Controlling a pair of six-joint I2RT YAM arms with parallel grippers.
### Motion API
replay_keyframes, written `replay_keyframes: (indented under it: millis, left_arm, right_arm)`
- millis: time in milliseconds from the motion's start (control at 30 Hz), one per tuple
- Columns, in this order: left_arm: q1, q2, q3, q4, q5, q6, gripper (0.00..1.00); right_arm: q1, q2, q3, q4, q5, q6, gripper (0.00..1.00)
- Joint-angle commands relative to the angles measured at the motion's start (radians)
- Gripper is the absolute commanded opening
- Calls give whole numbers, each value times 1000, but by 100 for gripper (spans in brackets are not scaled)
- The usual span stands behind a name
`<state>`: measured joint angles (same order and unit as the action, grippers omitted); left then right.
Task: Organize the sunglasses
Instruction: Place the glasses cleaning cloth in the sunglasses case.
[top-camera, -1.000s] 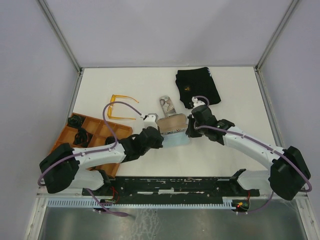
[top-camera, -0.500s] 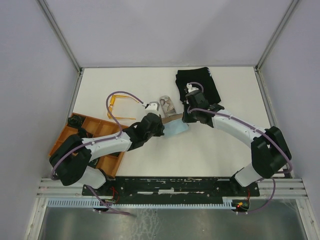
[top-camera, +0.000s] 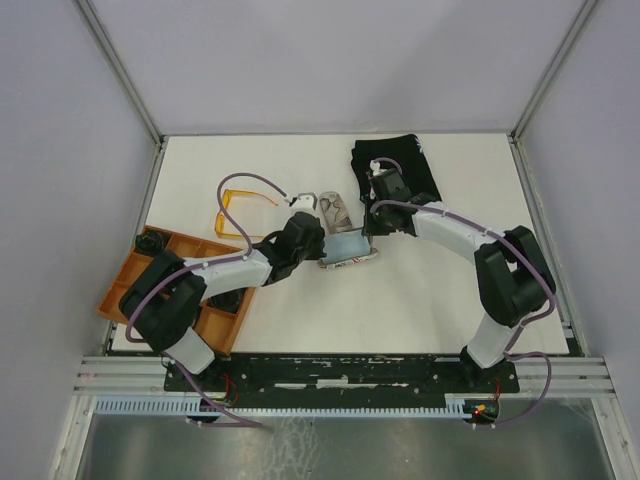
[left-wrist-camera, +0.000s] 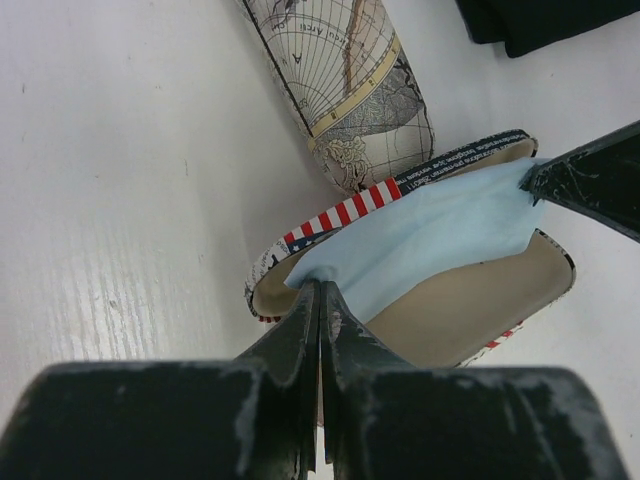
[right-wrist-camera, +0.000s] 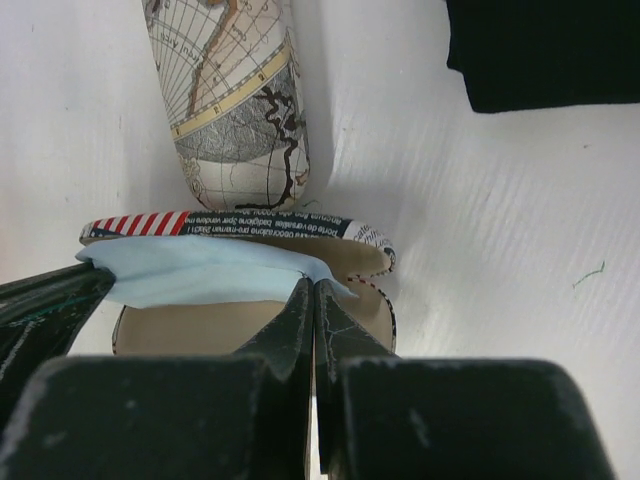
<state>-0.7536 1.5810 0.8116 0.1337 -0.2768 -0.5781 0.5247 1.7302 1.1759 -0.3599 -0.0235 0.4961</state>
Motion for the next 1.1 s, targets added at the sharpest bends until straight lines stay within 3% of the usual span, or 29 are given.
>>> replay_keyframes:
  millis: [0,1067]
  left_arm:
    - [8,26,46,64,18,54,3]
    - [16,54,21,78,-62,80,3]
  right_arm:
    - [-13,21,63,47,-32,-19,0]
    - [-45,75,70,68,-68,-19,0]
